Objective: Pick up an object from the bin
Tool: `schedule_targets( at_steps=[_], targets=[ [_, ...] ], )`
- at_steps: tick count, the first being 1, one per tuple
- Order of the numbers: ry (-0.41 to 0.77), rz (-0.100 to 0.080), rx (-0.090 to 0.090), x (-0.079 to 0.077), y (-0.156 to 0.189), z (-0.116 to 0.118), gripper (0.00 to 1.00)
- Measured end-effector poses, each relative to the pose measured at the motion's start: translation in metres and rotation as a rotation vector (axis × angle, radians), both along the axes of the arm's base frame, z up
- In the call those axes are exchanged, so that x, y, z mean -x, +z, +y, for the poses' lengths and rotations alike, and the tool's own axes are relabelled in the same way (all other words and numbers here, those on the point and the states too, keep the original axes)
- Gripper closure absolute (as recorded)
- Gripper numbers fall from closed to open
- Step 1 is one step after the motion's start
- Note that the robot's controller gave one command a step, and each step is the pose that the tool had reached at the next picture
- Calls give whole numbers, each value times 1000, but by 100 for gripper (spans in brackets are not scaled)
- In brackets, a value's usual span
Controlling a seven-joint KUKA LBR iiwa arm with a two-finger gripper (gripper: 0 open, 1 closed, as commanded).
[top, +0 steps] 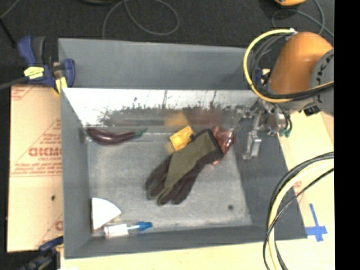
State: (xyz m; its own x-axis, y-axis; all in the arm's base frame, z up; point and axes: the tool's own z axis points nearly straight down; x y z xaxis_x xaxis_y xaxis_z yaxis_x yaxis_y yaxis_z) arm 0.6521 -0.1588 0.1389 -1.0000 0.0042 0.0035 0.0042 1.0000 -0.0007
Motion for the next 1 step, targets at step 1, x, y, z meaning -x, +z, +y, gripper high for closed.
schedule_targets(
  at_steps=[1],
  targets=[
    [2,-8,1,-2,6,1,0]
  ],
)
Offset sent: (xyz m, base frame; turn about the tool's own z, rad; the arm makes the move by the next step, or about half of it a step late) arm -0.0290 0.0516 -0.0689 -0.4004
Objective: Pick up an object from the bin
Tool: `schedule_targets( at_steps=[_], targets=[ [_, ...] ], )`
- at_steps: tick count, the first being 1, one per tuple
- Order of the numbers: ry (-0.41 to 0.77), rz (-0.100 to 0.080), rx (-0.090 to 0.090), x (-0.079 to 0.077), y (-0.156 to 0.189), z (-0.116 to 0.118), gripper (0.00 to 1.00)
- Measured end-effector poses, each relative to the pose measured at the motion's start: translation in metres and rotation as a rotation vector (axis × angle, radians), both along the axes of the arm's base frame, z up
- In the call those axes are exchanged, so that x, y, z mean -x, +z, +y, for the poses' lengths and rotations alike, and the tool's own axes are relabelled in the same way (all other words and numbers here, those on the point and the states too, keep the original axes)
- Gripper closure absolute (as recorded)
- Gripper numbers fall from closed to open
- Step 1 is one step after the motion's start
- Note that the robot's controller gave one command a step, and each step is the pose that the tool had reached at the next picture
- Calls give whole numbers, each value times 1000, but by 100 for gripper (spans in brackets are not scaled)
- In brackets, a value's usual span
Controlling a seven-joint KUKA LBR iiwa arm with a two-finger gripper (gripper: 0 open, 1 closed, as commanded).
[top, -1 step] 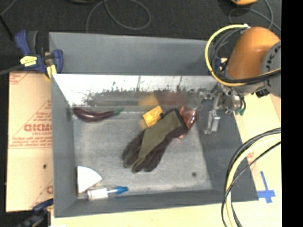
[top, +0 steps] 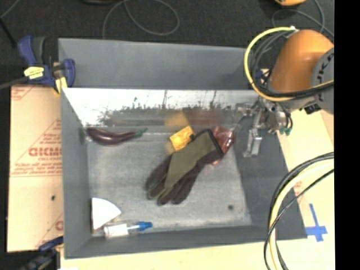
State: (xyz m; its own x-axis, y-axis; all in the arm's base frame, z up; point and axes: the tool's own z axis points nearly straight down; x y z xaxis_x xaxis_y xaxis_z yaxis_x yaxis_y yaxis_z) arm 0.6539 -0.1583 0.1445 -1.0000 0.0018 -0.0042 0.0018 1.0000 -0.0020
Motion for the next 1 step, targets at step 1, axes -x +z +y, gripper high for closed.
schedule_targets(
  at_steps=[1],
  targets=[
    [210,-6,5,14,-35,24,0]
  ],
)
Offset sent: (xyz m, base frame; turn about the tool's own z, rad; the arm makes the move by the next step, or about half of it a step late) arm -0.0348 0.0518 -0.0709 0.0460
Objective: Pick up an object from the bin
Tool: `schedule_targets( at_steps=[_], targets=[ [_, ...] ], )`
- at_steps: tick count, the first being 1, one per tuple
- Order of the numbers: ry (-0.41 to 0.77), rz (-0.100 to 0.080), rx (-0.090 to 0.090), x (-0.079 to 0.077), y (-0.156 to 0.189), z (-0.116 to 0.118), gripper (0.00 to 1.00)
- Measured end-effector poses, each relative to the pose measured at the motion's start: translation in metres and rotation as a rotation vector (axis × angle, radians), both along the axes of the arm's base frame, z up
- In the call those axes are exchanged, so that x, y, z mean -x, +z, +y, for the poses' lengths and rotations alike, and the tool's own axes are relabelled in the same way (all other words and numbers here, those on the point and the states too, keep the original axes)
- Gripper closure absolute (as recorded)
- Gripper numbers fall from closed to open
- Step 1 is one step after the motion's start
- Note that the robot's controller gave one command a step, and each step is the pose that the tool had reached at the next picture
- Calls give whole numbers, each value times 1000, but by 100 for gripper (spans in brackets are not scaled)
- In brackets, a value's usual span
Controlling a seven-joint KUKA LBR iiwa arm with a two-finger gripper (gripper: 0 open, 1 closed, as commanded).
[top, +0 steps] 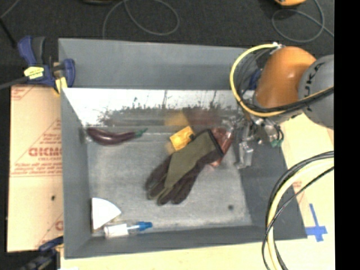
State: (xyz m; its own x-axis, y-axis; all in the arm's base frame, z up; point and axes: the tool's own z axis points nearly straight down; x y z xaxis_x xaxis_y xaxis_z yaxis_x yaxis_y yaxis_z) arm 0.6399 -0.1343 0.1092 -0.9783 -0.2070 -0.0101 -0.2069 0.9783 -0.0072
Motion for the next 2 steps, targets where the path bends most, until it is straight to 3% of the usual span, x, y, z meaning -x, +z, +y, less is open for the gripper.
schedule_targets(
  at_steps=[1,2],
  targets=[
    [178,8,-3,10,-30,19,0],
    [-79,0,-4,39,-28,24,0]
  ],
)
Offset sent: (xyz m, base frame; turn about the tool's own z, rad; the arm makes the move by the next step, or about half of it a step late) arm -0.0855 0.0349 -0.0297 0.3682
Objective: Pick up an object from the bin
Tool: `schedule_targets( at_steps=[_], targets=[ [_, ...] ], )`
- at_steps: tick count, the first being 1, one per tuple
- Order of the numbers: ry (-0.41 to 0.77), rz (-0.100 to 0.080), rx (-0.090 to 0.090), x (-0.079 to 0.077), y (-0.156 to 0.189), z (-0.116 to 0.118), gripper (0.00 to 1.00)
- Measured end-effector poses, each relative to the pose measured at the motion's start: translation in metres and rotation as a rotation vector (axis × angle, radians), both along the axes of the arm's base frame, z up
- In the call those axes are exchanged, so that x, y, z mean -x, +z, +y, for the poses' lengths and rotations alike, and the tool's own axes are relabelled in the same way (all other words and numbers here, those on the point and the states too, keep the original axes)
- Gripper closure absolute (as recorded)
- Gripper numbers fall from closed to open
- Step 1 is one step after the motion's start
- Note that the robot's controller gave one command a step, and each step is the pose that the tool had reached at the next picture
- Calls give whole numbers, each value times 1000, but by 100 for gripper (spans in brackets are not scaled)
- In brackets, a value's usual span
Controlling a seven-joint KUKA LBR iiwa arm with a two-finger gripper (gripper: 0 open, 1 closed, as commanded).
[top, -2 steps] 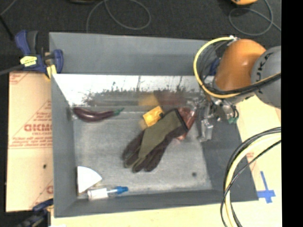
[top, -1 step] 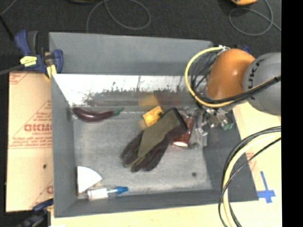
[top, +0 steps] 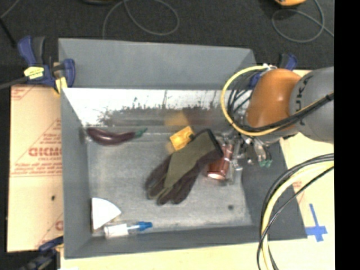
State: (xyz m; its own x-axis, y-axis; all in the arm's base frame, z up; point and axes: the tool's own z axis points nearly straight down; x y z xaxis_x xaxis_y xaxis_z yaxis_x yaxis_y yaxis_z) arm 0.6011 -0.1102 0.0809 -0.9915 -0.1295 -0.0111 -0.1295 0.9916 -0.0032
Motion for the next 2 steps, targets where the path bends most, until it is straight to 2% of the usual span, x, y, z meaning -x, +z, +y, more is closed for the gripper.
schedule_targets(
  at_steps=[1,2],
  targets=[
    [-177,1,-2,15,-2,4,0],
    [35,-3,3,10,-2,5,0]
  ],
)
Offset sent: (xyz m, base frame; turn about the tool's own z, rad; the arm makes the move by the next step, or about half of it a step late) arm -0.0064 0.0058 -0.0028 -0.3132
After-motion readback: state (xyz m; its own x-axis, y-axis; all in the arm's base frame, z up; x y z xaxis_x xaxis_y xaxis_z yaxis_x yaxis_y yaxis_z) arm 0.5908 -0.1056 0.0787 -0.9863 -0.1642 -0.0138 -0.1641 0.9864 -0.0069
